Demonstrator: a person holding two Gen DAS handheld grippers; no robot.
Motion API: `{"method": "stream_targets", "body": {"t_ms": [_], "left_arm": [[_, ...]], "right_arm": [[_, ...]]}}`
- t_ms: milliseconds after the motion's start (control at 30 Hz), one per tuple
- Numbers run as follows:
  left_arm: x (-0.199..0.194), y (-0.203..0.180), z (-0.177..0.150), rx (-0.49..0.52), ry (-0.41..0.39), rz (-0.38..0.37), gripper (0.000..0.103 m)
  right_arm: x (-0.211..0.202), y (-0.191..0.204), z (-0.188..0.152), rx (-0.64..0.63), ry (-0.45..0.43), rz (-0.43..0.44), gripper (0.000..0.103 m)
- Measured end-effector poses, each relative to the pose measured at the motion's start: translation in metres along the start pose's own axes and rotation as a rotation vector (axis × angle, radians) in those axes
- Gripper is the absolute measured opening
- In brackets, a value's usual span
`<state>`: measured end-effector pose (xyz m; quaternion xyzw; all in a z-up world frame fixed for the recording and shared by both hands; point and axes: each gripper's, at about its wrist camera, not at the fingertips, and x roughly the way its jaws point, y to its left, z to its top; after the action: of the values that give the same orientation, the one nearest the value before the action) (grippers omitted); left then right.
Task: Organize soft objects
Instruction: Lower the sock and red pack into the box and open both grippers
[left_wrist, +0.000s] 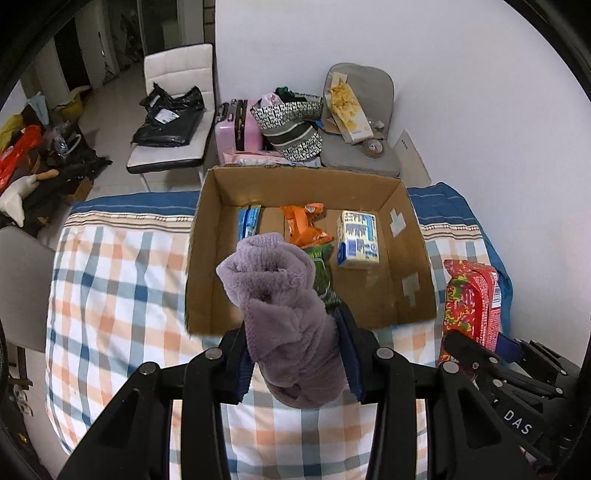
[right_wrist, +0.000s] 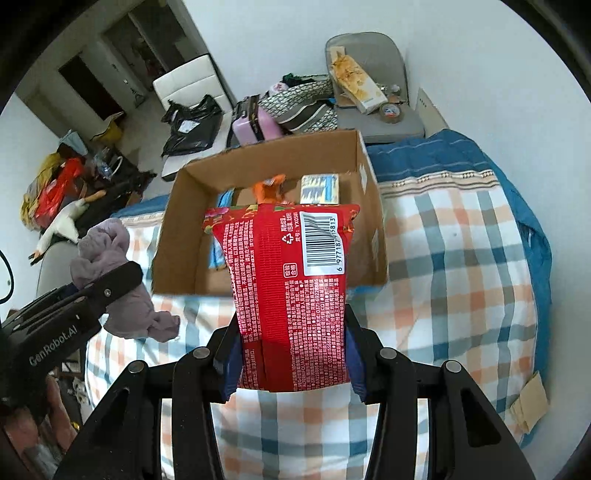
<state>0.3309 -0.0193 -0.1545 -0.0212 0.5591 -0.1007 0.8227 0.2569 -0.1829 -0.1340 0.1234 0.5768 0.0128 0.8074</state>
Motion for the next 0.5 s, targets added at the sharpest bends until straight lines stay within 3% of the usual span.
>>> {"method": "stream_targets", "body": {"t_ms": [267, 500], "left_arm": [[0.076, 0.016, 0.052, 0.000, 0.167, 0.010, 0.037], [0.149, 0.025, 0.061, -0.011, 0.344, 0.009, 0.037]], "right_arm": [[0.062, -0.012, 0.051, 0.064, 0.063, -0.056, 0.049], [0.129, -0.019, 0.069, 0.102, 0.156, -0.090, 0.049]]}}
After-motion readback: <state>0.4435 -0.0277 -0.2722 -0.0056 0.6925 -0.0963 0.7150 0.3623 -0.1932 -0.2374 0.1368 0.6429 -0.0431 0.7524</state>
